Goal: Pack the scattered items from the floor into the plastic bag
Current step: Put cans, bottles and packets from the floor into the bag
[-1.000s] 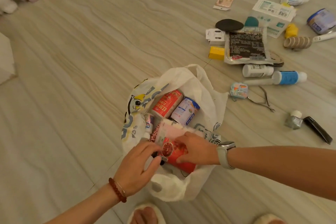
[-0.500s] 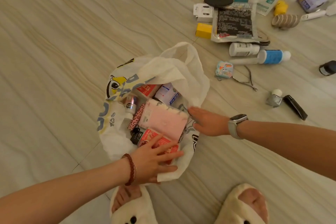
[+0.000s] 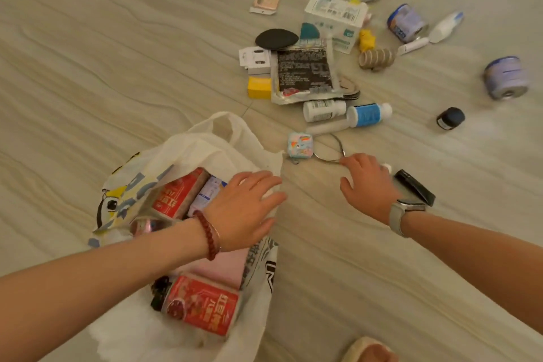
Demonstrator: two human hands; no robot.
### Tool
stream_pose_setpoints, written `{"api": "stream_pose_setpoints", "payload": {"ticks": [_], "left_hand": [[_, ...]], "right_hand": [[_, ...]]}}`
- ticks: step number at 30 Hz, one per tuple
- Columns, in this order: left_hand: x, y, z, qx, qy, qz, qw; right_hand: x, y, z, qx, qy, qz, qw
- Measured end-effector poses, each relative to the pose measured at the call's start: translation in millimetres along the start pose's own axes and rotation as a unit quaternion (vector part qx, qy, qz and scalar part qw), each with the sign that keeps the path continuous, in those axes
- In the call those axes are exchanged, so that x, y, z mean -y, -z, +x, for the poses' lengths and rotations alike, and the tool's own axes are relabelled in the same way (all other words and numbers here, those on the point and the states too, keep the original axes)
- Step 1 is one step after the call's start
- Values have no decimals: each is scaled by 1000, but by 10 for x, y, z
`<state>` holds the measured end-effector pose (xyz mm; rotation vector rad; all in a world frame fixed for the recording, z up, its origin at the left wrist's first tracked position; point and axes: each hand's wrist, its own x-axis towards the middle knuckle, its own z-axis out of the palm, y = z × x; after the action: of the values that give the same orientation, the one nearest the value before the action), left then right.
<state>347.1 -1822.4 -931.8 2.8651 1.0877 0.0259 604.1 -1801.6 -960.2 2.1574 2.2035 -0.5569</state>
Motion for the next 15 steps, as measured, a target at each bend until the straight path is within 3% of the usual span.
{"api": "stream_pose_setpoints", "payload": {"ticks": [3,6,10,15], "left_hand": [[-23,-104,715,16,39,-38,998],[-10,-367,1294,109,121,-67,984],[42,-773,1582,140,224,-100,959],[110,-800,1564,110,228,-83,964]], "right_hand": [[-543,0,-42,76,-109,-52,990],[-878,-40,-77,127,-92,-80,984],[-915,-101,0,98,-44,-94,990],[-702,-148,157,66,-17,-105,992]]}}
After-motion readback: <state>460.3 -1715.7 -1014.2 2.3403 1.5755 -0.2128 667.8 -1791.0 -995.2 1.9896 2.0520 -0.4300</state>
